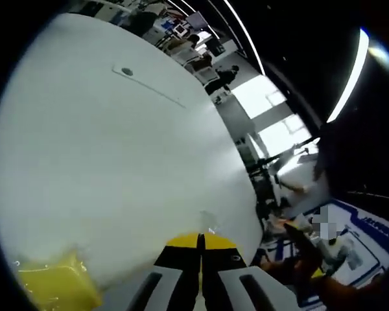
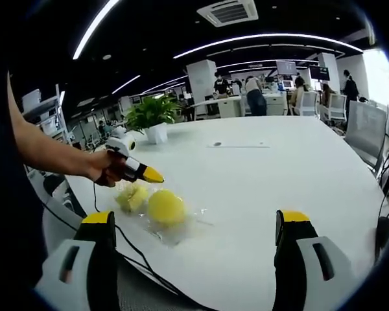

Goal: Compare the silicone blocks by pressing each to a similar depth, holding the contact briefly, and releasing to observe deformation and rebound differences across the visible hardness samples.

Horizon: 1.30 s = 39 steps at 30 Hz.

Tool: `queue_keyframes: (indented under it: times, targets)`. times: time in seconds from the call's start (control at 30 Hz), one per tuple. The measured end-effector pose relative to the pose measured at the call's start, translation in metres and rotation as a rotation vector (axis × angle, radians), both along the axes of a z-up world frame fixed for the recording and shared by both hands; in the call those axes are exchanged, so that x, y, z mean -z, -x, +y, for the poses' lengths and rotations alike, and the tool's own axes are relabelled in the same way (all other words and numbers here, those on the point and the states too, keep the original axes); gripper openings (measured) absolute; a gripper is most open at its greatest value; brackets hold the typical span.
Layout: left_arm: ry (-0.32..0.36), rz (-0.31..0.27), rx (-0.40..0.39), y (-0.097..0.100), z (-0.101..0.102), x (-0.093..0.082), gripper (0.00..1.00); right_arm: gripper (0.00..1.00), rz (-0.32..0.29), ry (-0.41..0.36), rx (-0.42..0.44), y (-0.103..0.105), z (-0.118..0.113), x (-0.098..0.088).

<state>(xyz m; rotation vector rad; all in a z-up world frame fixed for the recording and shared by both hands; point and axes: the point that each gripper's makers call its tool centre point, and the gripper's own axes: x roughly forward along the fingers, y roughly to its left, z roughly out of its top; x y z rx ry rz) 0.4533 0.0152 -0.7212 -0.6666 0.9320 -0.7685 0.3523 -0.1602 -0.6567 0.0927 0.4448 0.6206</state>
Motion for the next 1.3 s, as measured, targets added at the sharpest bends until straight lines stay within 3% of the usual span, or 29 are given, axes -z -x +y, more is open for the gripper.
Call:
queue_keyframes:
  times: [0.27, 0.37, 0.73, 1.3]
  targets:
    - [-0.003, -0.061, 0.019, -0.001, -0.003, -0.021, 0.00, 0.96, -0.010, -0.009, -0.003, -0.003, 0.003, -0.004]
    - [-0.057, -0.136, 0.066, -0.002, -0.001, -0.025, 0.00, 0.96, -0.011, -0.006, -0.007, -0.002, 0.004, -0.004]
    - [-0.028, -0.188, 0.062, -0.004, -0.001, -0.046, 0.00, 0.96, -0.015, 0.001, -0.007, -0.003, 0.001, -0.007]
    - [-0.007, -0.318, 0.051, -0.026, -0.004, -0.101, 0.00, 0.96, -0.022, -0.006, 0.011, -0.003, -0.011, -0.009]
